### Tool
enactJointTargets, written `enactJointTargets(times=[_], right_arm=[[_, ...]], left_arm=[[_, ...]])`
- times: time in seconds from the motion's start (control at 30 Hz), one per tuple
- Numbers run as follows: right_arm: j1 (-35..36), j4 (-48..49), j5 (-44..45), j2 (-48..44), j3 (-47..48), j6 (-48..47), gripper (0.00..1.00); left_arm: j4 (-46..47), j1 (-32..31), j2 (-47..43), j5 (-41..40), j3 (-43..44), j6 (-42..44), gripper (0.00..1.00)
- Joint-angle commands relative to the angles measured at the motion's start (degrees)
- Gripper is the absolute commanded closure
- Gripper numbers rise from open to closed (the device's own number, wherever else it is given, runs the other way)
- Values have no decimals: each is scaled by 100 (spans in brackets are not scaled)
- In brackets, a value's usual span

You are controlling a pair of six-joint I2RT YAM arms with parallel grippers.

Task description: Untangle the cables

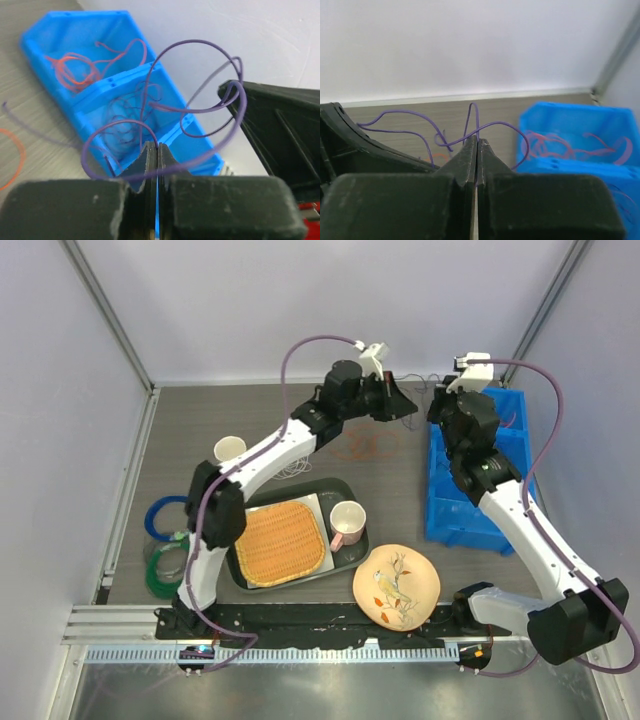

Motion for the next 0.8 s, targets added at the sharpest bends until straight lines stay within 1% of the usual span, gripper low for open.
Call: enactJointTargets(times=[0.0, 0.07, 0.1, 0.2, 0.27, 0.3, 0.37, 0.4, 0.43, 0.47, 0.53, 0.57, 0.6, 0.63, 0.67, 0.7, 0.77], right_arm=[[-155, -434, 1757, -41, 258, -581, 99], [-208, -557, 1908, -41, 267, -715, 99], [-252, -601, 1935, -41, 276, -811, 99], [-410, -777, 2032, 12, 311, -917, 99], [-586, -882, 2085, 91, 346, -979, 99], [-638, -918, 2094, 126, 355, -988, 99], [-814, -1005, 2094, 214, 381, -1023, 99], [-841, -1041, 2076, 231, 390, -1040, 99], [-876, -1059, 2041, 275, 399, -1084, 99], [-920, -1094, 1954, 284, 399, -1102, 99], [-955, -1120, 1883, 311, 417, -1120, 99], [-990, -1129, 1839, 345, 425, -1102, 99], [-1008, -1129, 1813, 363, 434, -1093, 99], [-1026, -1129, 1812, 381, 434, -1085, 99], [-1060, -1138, 1812, 424, 460, -1050, 99], [-1122, -1147, 1812, 442, 478, -1041, 99], [-1184, -1199, 1847, 495, 513, -1014, 99]], left_arm=[[938, -212, 1303, 1309, 1370, -1032, 100], [1052, -405, 1719, 1371, 1820, -1157, 100], [1044, -485, 2043, 1345, 2232, -1219, 100], [878, -740, 2467, 1240, 2822, -1316, 98], [772, -897, 2696, 1082, 2895, -1290, 95], [728, -942, 2740, 881, 2860, -1255, 93], [562, -1056, 2846, 678, 2860, -1080, 87], [491, -1074, 2872, 590, 2869, -1026, 80], [334, -1100, 2907, 415, 2877, -948, 62], [245, -1118, 2908, 309, 2877, -825, 52], [148, -1118, 2873, 28, 2860, -693, 40], [-35, -1118, 2829, -60, 2860, -570, 36], [-89, -1118, 2794, -96, 2816, -508, 29], [-229, -1109, 2741, -96, 2790, -429, 17], [-300, -1118, 2593, -114, 2755, -341, 10], [-362, -1118, 2496, -131, 2598, -166, 1], [-555, -1109, 2215, -158, 2369, 63, 0]])
